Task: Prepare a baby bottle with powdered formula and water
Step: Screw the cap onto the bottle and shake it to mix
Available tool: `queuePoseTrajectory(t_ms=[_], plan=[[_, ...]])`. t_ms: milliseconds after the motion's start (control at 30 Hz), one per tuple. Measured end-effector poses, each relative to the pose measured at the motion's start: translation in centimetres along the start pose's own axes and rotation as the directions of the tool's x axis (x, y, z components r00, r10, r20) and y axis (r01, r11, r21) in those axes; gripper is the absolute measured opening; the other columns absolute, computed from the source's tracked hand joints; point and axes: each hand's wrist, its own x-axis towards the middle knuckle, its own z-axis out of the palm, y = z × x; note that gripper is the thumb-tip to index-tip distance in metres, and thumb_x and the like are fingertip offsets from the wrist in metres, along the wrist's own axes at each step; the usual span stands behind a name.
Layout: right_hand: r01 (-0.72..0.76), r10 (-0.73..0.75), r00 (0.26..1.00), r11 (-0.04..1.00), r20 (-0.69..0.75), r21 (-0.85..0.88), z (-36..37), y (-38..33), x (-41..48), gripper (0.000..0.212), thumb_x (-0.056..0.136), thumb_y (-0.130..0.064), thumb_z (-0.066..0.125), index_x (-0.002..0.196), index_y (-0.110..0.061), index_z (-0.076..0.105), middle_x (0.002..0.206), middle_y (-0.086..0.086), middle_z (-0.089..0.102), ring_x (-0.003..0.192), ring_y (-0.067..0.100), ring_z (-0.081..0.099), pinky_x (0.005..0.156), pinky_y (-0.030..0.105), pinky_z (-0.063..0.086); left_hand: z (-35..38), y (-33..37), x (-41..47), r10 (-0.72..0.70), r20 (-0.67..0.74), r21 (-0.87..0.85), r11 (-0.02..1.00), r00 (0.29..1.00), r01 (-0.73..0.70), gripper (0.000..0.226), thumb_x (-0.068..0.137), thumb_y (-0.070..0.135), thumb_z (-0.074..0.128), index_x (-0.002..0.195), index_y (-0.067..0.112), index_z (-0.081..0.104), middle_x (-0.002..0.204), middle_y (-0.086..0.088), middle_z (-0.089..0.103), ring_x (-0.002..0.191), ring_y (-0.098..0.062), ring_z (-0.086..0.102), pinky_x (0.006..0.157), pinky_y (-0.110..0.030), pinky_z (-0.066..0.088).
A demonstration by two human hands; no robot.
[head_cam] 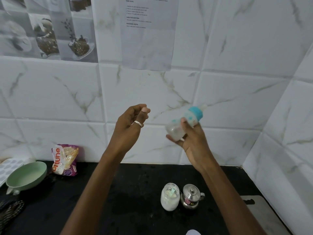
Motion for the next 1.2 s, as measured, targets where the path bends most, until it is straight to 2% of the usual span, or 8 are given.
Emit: queuePoseTrajectory(t_ms=[100, 233, 367, 533, 667, 933, 1100, 1200], plan=[[-0.045, 0.075, 0.988, 0.975, 0.132, -0.218, -0.2, 0.8, -0.4, 0.050, 0.088, -0.032, 0.076, 0.130, -0.014, 0.056, 0.126, 0.012, 0.068, 0.119, 0.036, 0.067, 0.093, 0.061, 0.057, 0.0, 0.2, 0.0, 0.008, -0.008, 0.007, 1.000, 1.000, -0.008, 0.050, 0.089, 0.060, 0.054, 0.127, 0.029, 0.065, 0.117, 0.014, 0.075, 0.109, -0.004, 0.070, 0.096, -0.030, 0.057], [0.017, -0.016, 1.000, 0.996, -0.011, 0.087, -0.2, -0.2, 0.3, 0.052, 0.092, -0.029, 0.073, 0.135, -0.010, 0.051, 0.128, 0.018, 0.064, 0.113, 0.034, 0.070, 0.088, 0.056, 0.060, -0.3, 0.0, -0.3, 0.011, -0.007, 0.003, 1.000, 1.000, -0.011, 0.048, 0.089, 0.060, 0.054, 0.125, 0.031, 0.065, 0.117, 0.015, 0.075, 0.109, -0.002, 0.071, 0.096, -0.030, 0.057], [-0.044, 0.095, 0.980, 0.960, 0.177, -0.275, -0.3, 0.5, -0.4, 0.051, 0.087, -0.032, 0.074, 0.132, -0.016, 0.056, 0.130, 0.018, 0.066, 0.118, 0.034, 0.068, 0.094, 0.059, 0.057, -0.3, 0.0, -0.3, 0.010, -0.014, 0.006, 1.000, 1.000, -0.010, 0.047, 0.088, 0.061, 0.053, 0.123, 0.032, 0.065, 0.117, 0.014, 0.075, 0.108, -0.003, 0.071, 0.097, -0.032, 0.057], [0.005, -0.007, 0.999, 0.999, 0.045, 0.043, 0.4, -0.5, -0.3, 0.048, 0.092, -0.031, 0.072, 0.132, -0.013, 0.054, 0.126, 0.016, 0.066, 0.115, 0.035, 0.069, 0.083, 0.051, 0.061, -0.2, 0.1, -0.6, 0.014, 0.006, -0.007, 1.000, 1.000, -0.014, 0.046, 0.087, 0.061, 0.053, 0.122, 0.033, 0.065, 0.117, 0.015, 0.075, 0.107, 0.000, 0.071, 0.097, -0.030, 0.057], [-0.008, 0.108, 0.968, 0.914, 0.225, -0.406, 0.3, 0.6, -1.5, 0.055, 0.084, -0.040, 0.077, 0.132, -0.021, 0.056, 0.126, 0.010, 0.070, 0.117, 0.028, 0.069, 0.093, 0.048, 0.060, -0.1, 0.1, -0.6, 0.012, 0.036, 0.032, 0.999, 0.999, -0.013, 0.053, 0.089, 0.060, 0.051, 0.129, 0.029, 0.064, 0.121, 0.015, 0.073, 0.109, -0.001, 0.070, 0.101, -0.031, 0.057], [0.018, 0.118, 0.940, 0.919, 0.319, -0.393, 0.8, 0.5, -2.7, 0.052, 0.089, -0.032, 0.074, 0.136, -0.019, 0.054, 0.125, 0.006, 0.073, 0.122, 0.026, 0.067, 0.107, 0.052, 0.051, -0.4, -0.2, -1.4, -0.062, 0.295, 0.092, 0.995, 0.954, 0.036, 0.062, 0.092, 0.062, 0.053, 0.144, 0.028, 0.060, 0.141, 0.013, 0.066, 0.133, -0.006, 0.059, 0.117, -0.042, 0.045], [0.010, 0.149, 0.904, 0.930, 0.400, -0.368, 1.2, 0.3, -3.4, 0.038, 0.094, -0.024, 0.066, 0.131, -0.016, 0.059, 0.122, 0.010, 0.074, 0.119, 0.028, 0.068, 0.099, 0.042, 0.054, 0.1, 0.4, -2.0, -0.054, 0.414, 0.007, 0.998, 0.909, 0.056, 0.045, 0.101, 0.050, 0.053, 0.132, 0.021, 0.068, 0.114, -0.002, 0.075, 0.097, -0.020, 0.064, 0.076, -0.034, 0.050], [-0.033, 0.188, 0.876, 0.942, 0.444, -0.334, 1.3, 0.3, -3.7, 0.036, 0.095, -0.023, 0.064, 0.130, -0.016, 0.059, 0.123, 0.010, 0.073, 0.118, 0.031, 0.069, 0.095, 0.039, 0.057, 0.3, 0.3, -2.0, -0.038, 0.464, -0.080, 0.993, 0.885, 0.084, 0.038, 0.099, 0.045, 0.052, 0.130, 0.031, 0.069, 0.127, -0.004, 0.073, 0.095, -0.026, 0.064, 0.060, -0.032, 0.044]])
